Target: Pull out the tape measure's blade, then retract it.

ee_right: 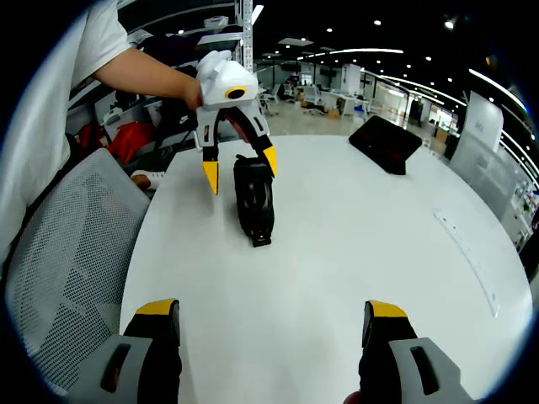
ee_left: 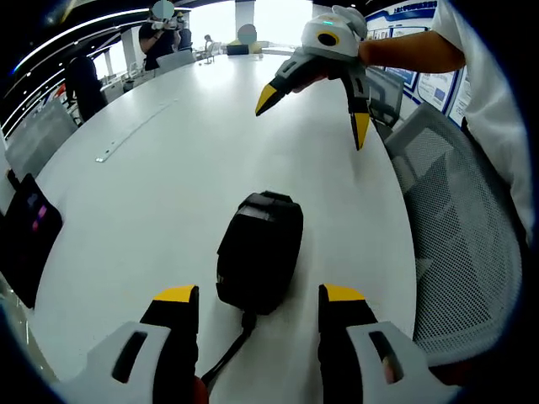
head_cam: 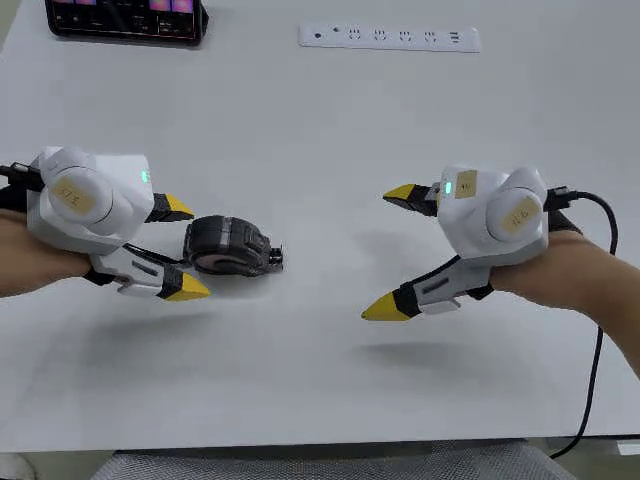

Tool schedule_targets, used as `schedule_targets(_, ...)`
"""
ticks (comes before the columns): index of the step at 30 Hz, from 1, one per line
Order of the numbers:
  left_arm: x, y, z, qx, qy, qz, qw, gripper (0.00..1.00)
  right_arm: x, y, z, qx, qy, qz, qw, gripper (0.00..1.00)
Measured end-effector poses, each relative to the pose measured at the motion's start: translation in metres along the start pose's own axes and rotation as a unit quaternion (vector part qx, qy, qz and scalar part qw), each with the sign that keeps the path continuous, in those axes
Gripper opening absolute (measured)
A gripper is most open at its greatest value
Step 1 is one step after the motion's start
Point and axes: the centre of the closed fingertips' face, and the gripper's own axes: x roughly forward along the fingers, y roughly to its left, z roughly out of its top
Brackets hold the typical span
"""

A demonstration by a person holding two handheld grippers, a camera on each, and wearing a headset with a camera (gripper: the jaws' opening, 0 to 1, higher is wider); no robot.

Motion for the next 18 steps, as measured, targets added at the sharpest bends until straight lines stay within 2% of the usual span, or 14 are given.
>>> schedule_targets(7,0.006,0.001,-0.001,0.010,0.012,-0.010,0.9998,0.44,0.003,0.000,0.000,-0.001,0.001,0.003,1.0000,0.89)
schedule_targets(18,0.012,0.004,-0.002,0.010,0.017,-0.013,0.9997,0.37,0.006,0.000,-0.001,-0.001,0.001,0.005,1.0000,0.88)
